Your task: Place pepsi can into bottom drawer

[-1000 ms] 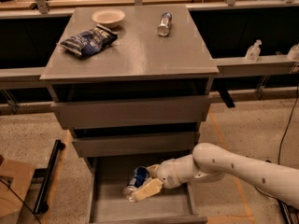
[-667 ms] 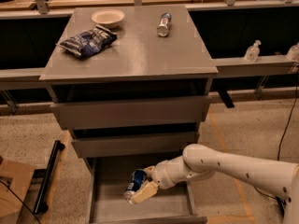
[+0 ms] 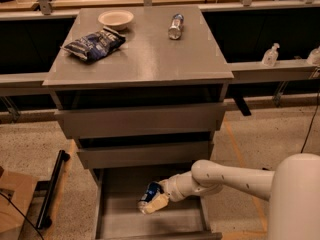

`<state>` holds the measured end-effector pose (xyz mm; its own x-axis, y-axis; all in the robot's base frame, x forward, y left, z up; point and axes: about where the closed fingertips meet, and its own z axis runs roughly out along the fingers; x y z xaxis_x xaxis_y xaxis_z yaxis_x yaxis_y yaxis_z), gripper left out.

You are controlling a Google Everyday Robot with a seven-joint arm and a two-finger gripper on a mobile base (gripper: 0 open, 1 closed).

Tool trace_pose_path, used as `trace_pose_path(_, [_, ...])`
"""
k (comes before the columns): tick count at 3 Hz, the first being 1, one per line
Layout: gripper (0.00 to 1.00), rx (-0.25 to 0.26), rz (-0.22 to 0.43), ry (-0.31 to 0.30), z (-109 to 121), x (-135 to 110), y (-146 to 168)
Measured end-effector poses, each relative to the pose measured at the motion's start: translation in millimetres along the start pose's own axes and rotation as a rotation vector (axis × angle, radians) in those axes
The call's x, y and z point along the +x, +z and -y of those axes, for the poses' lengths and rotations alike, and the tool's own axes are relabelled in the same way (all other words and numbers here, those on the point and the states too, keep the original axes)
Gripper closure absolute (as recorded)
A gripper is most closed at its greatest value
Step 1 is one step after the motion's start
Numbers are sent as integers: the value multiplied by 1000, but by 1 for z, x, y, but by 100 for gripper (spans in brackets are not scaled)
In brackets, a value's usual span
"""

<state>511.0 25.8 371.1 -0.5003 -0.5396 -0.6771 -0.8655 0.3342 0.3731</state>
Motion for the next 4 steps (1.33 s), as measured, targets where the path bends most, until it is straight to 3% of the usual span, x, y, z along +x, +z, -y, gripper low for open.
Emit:
trace_pose_path(1, [100,-1,5,10,3,3,4])
trace_pose_path(2, [100,-24,11,-9,9,11,29])
trace_pose_path(4, [100,-37,-73,-2,44,70,120])
